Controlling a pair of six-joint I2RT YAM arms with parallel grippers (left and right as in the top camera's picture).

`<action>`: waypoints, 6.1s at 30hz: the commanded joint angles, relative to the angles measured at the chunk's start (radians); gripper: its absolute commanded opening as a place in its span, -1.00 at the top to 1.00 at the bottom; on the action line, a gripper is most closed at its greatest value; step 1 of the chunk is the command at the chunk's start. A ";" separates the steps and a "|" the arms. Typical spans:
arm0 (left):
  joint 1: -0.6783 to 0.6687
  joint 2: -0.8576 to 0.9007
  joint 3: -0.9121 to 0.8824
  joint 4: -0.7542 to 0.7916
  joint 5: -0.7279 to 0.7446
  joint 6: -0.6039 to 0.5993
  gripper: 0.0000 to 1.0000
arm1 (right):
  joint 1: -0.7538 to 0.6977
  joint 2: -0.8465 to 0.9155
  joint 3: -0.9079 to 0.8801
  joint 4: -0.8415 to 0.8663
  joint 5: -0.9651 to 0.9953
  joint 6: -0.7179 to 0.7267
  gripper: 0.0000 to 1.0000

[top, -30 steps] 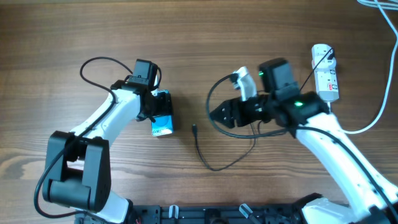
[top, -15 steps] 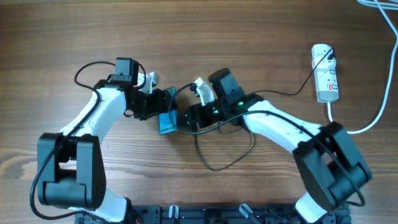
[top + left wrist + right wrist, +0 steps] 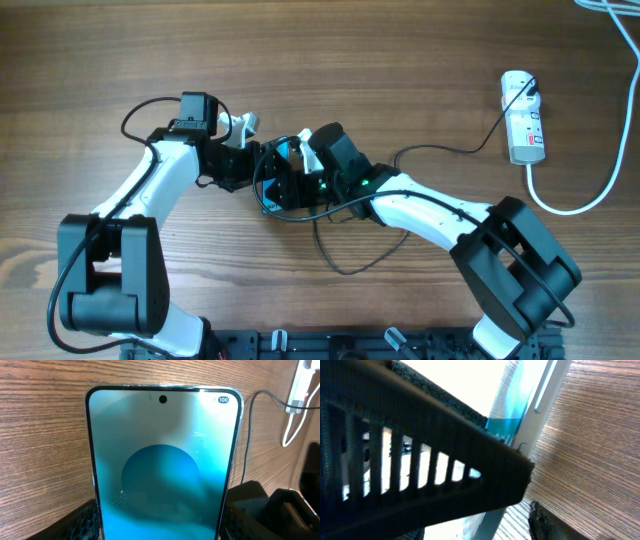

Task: Plug charger to phone and switch on socket

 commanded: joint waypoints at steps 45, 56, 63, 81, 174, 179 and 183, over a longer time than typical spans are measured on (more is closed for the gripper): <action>0.006 -0.032 0.011 -0.011 0.120 0.057 -0.64 | -0.025 0.013 0.003 0.118 0.013 0.156 0.91; 0.162 -0.237 0.011 0.074 0.669 0.057 -0.61 | -0.162 -0.026 0.003 0.539 -0.594 0.153 0.91; 0.162 -0.281 0.011 0.191 0.798 0.043 -0.52 | -0.185 -0.026 0.003 0.829 -0.811 0.322 0.91; 0.163 -0.282 0.011 0.401 0.916 -0.089 -0.27 | -0.216 -0.026 0.003 0.903 -0.570 0.405 0.91; 0.140 -0.042 0.008 0.134 -0.003 -0.153 0.92 | 0.248 -0.026 0.003 -0.351 0.703 -0.140 0.13; 0.140 -0.042 0.008 0.134 0.000 -0.153 0.92 | 0.248 -0.026 0.003 -0.362 0.747 -0.137 0.25; 0.140 -0.042 0.008 0.134 0.000 -0.152 0.92 | 0.248 -0.018 0.003 -0.365 0.747 -0.119 0.33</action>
